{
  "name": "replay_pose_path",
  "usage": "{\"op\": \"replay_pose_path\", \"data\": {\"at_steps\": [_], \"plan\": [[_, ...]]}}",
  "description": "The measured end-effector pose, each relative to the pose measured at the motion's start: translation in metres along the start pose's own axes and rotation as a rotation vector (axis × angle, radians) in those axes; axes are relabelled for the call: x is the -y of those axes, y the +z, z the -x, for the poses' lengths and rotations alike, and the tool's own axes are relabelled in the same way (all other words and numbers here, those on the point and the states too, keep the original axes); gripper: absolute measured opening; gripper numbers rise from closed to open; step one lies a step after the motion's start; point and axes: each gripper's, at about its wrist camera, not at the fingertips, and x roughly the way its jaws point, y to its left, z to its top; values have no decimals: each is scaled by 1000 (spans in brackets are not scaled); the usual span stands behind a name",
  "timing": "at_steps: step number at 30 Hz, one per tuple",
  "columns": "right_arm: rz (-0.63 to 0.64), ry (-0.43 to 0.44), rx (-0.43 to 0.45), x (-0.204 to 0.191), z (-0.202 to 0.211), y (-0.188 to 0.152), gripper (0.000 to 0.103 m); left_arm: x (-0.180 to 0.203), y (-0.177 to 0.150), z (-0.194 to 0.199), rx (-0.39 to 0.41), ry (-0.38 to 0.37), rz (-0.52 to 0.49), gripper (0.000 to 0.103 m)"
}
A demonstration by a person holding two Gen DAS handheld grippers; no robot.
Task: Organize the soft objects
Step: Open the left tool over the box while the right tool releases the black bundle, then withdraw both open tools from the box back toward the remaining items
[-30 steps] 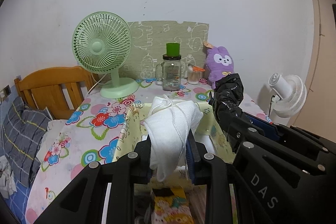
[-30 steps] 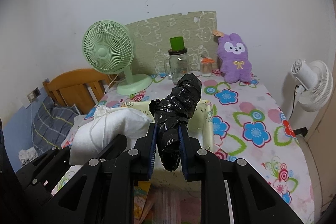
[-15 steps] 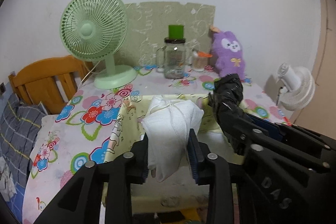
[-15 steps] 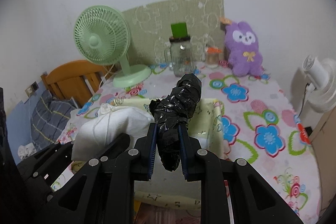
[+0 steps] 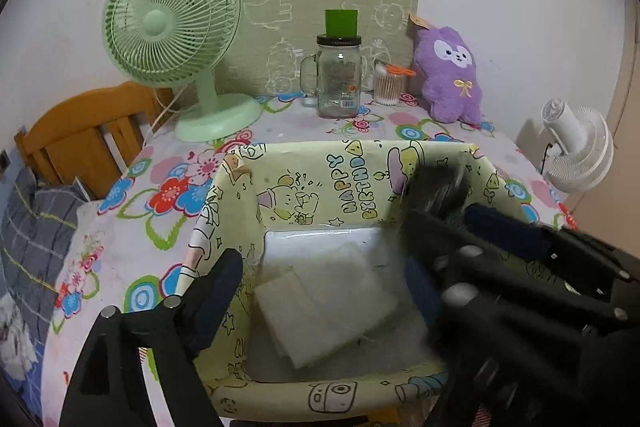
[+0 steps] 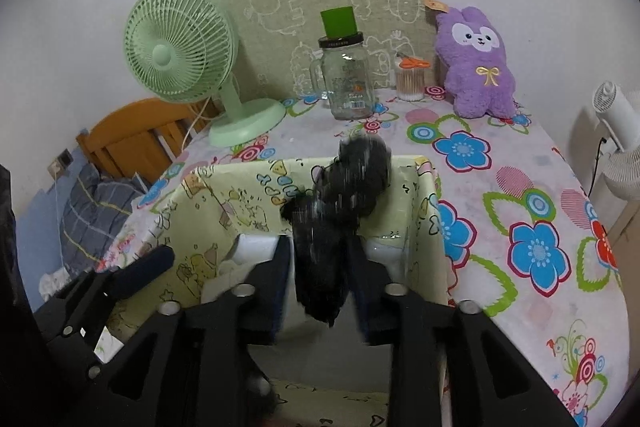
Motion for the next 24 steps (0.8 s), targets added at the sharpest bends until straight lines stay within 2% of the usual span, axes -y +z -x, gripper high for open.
{"op": "replay_pose_path", "data": {"at_steps": [3, 6, 8, 14, 24], "plan": [[7, 10, 13, -2, 4, 0, 70, -4, 1, 3, 9, -9, 13, 90], [12, -12, 26, -4, 9, 1, 80, -5, 2, 7, 16, -3, 15, 91], [12, -10, 29, -4, 12, 0, 81, -5, 2, 10, 23, 6, 14, 94], [19, -34, 53, -7, 28, 0, 88, -3, 1, 25, 46, -14, 9, 95], [33, -70, 96, -14, 61, -4, 95, 2, 0, 55, 98, -4, -9, 97]]}}
